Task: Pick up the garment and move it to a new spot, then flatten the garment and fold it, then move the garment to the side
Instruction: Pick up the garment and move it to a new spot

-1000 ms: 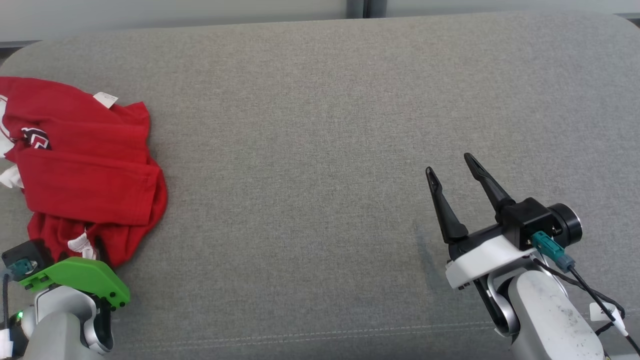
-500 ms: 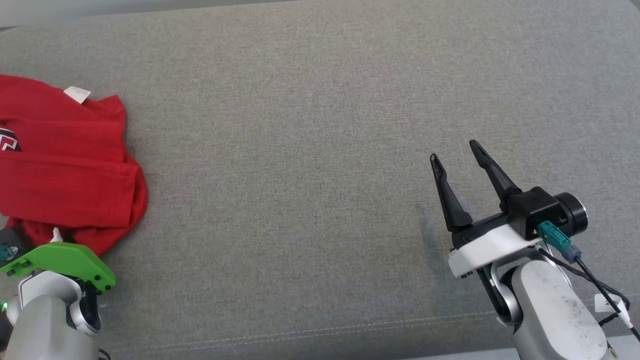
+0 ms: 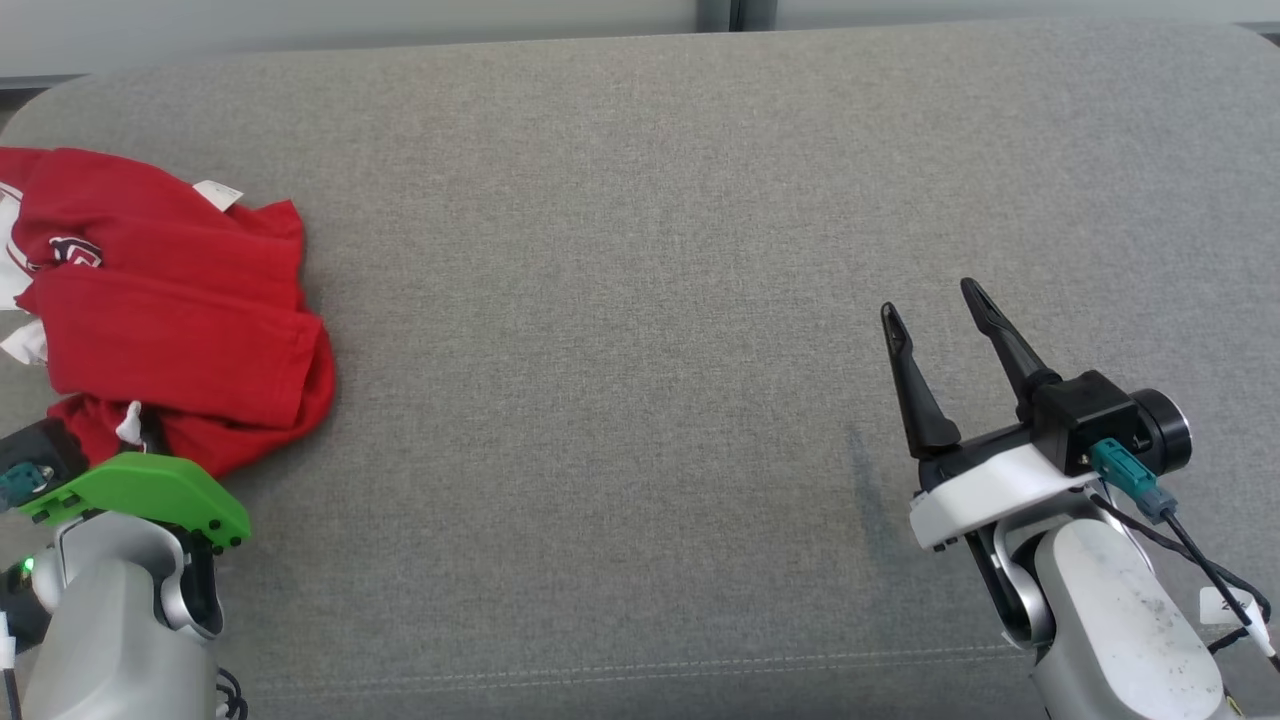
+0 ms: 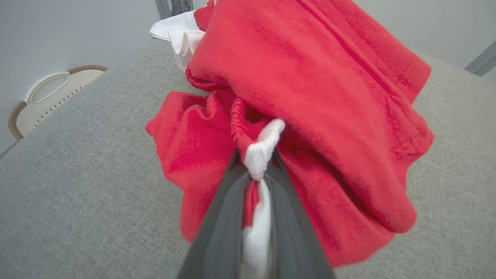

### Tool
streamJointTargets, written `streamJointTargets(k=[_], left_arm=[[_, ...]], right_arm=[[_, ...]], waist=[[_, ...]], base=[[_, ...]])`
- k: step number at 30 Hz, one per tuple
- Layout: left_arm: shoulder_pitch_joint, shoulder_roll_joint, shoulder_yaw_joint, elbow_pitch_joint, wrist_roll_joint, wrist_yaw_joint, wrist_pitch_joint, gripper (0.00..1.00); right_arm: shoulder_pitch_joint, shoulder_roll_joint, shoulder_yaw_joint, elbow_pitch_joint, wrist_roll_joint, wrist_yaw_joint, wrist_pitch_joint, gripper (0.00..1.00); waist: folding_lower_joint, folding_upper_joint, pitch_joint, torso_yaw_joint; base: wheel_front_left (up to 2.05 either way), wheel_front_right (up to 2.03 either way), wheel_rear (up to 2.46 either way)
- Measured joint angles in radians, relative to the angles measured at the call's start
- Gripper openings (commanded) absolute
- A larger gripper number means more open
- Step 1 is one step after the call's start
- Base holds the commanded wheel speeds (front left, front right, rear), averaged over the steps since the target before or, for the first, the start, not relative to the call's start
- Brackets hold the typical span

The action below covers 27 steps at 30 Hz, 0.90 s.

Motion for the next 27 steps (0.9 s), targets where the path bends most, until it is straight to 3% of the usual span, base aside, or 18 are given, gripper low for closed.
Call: streamJointTargets(k=[11, 27], left_arm=[[-0.072, 0.014, -0.022, -0.046, 0.019, -0.030, -0.076, 0.00], [-0.234, 0.027, -0.048, -0.133, 0.065, -0.015, -0.104, 0.00]], right_arm=[[0.029, 0.014, 0.005, 0.022, 0.008, 0.000, 0.000, 1.00], [0.066, 0.024, 0.019, 0.037, 0.018, 0.000, 0.000, 1.00]], waist=[[0.0000, 0.0000, -0.082, 0.033], [0.0000, 0.0000, -0.165, -0.002]], base=[[0.00, 0.00, 0.00], [0.00, 0.00, 0.00]])
